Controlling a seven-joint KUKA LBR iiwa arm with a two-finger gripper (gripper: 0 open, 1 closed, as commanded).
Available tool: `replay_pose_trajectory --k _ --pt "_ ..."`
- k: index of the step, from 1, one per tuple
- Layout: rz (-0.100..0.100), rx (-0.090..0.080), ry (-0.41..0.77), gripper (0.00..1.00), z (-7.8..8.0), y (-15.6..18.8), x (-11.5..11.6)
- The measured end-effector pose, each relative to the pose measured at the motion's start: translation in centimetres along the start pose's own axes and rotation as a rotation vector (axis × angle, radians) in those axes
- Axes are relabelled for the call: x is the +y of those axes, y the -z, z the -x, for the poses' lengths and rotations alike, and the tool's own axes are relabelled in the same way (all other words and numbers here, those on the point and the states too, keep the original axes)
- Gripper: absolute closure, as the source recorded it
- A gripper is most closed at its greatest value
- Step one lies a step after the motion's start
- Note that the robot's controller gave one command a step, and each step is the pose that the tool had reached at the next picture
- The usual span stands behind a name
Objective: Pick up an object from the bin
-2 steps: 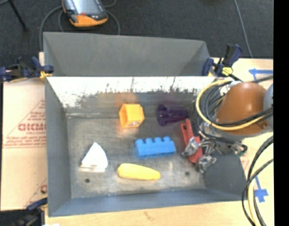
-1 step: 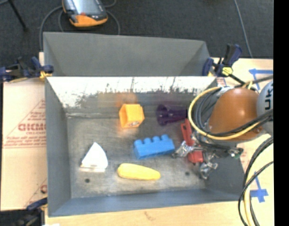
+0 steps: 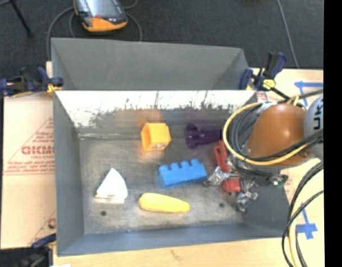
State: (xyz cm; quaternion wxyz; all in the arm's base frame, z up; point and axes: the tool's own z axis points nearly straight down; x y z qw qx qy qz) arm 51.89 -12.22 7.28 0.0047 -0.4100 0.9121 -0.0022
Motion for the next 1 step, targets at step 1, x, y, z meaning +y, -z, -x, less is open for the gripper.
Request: replay_pose_trajectory --k 1 --pt "0.042 -0.001 -0.033 0.00 0.50 -0.23 -4.32"
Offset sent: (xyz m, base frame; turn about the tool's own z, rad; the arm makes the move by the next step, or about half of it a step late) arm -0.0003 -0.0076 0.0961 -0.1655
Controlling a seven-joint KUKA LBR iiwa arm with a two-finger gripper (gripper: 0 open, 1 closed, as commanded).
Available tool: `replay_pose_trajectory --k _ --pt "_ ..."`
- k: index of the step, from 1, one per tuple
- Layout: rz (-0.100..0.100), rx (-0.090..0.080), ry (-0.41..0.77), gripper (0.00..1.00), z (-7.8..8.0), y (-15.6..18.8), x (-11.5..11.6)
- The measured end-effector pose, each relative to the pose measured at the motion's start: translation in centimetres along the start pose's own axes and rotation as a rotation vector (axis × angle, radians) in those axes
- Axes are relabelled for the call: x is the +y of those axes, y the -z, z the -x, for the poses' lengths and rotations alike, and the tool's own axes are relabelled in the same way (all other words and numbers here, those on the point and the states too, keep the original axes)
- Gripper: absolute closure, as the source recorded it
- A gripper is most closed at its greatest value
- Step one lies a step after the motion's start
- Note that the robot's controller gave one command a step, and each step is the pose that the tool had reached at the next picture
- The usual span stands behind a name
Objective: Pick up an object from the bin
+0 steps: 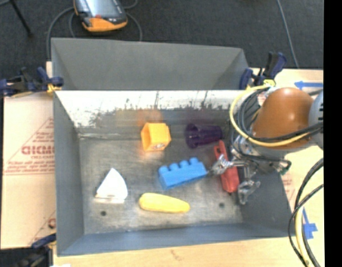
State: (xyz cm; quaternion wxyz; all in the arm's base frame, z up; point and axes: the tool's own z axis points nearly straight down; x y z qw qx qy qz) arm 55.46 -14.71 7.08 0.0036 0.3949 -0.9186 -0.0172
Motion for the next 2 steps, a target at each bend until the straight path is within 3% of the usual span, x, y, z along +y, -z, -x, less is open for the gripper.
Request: replay_pose_trajectory --k 1,2 --pt "-0.016 -0.008 0.011 0.00 0.3 0.2 0.6" --pt "-0.029 0.005 -0.010 0.00 2.1 5.2 -2.5"
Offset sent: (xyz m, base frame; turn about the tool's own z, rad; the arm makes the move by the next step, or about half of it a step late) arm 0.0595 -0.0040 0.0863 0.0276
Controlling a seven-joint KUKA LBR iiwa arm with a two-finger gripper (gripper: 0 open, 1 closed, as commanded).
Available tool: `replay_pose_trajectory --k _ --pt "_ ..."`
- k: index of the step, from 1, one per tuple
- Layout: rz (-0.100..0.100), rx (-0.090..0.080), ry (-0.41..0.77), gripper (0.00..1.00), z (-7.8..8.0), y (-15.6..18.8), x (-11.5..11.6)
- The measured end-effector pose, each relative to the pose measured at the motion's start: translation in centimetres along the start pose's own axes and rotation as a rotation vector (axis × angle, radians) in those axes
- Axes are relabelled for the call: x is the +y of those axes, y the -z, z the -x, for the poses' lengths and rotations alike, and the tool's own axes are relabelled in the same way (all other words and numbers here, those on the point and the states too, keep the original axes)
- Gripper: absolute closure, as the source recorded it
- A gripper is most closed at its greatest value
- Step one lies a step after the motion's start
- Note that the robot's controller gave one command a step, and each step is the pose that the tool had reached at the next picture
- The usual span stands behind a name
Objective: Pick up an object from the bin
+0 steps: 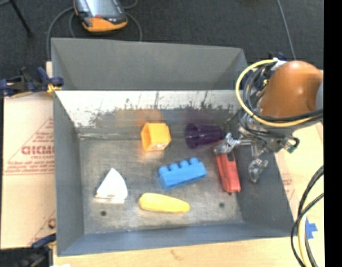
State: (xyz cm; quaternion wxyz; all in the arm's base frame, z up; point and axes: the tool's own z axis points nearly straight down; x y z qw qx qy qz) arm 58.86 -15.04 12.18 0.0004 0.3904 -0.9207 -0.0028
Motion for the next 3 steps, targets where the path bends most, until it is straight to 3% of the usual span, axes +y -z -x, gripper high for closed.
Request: replay_pose_trajectory --k 1,2,3 --pt "-0.016 -0.004 0.120 0.00 3.7 2.1 0.3" --pt "-0.015 -0.013 0.538 1.00 2.6 -4.3 0.6" --pt "-0.015 -0.014 0.537 1.00 2.6 -4.3 0.6"
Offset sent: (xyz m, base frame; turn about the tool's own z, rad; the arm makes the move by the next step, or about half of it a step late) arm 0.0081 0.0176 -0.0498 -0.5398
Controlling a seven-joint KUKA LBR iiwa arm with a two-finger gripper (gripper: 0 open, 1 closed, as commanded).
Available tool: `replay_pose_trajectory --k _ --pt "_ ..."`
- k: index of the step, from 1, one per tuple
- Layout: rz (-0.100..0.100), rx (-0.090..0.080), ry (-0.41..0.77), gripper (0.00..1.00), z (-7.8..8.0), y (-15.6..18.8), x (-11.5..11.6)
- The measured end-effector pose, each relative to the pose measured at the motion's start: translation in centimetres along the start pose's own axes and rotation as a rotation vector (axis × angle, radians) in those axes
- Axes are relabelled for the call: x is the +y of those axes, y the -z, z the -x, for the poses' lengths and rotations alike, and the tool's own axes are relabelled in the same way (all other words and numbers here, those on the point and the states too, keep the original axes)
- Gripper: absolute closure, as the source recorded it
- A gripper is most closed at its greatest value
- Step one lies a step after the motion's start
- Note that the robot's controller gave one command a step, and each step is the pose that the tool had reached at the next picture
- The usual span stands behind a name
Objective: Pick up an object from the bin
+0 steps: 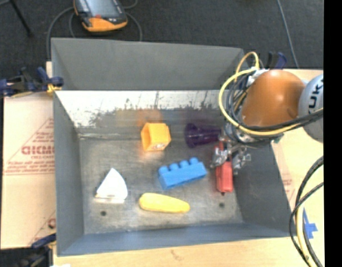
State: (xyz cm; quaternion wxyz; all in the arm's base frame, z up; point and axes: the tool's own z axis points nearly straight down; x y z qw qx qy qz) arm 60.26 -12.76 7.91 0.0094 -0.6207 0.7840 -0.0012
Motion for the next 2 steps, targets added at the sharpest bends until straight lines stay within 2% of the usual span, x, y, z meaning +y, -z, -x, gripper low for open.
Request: replay_pose_trajectory --k 1,2 --pt "0.000 0.000 0.000 1.00 0.0 0.0 0.0" --pt "0.014 0.012 0.018 1.00 -0.6 4.9 0.3"
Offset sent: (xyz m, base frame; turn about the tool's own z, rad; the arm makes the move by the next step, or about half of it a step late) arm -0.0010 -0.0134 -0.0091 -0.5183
